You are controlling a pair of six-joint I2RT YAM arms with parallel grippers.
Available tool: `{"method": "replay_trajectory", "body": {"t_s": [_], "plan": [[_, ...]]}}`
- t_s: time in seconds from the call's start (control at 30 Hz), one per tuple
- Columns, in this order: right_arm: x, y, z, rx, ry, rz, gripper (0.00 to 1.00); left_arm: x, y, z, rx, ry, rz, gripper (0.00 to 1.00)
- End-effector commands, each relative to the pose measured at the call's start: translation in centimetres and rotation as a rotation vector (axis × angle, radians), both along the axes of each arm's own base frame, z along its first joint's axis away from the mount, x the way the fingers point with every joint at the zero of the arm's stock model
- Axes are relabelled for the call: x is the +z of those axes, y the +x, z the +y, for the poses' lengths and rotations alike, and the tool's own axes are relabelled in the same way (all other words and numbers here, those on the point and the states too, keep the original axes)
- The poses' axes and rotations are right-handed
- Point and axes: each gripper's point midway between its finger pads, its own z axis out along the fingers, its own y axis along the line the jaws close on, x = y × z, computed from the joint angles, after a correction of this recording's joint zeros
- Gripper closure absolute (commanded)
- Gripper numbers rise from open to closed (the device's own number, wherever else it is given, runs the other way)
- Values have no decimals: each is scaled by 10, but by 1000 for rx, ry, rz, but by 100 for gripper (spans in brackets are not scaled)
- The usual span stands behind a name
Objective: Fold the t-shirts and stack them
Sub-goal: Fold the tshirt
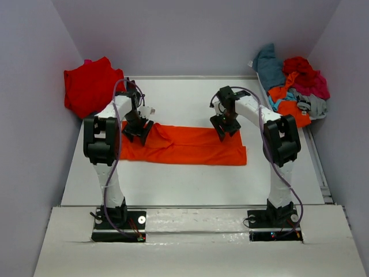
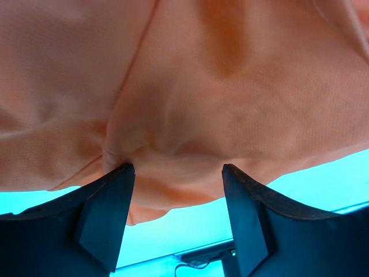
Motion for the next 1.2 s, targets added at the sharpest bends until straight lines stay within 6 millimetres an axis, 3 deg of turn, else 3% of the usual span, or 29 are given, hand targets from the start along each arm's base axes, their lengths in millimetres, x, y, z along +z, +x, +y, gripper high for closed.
{"method": "replay_trajectory", "body": {"t_s": [0.0, 0.13, 0.3, 0.47, 0.73, 0.9, 1.0, 1.17], "plan": [[-3, -13, 2, 16, 22, 49, 39, 7, 17, 2, 38, 23, -36, 26], [4, -24, 2, 21, 44, 63, 43, 5, 23, 1, 59, 26, -46, 26], [-2, -45, -2, 30, 45, 124, 46, -2, 20, 2, 70, 30, -36, 26], [2, -47, -7, 40, 31, 113, 47, -5, 16, 2, 70, 30, -28, 26], [-28, -49, -9, 41, 6, 147, 50, -17, 11, 5, 83, 52, 6, 26], [-50, -46, -21, 48, -59, 130, 53, -30, 12, 4, 97, 58, 34, 26], [-58, -49, -23, 56, -61, 135, 54, -36, 18, 5, 103, 68, 37, 26], [-57, -58, -26, 67, -55, 138, 57, -37, 46, 9, 122, 103, -21, 27]]}}
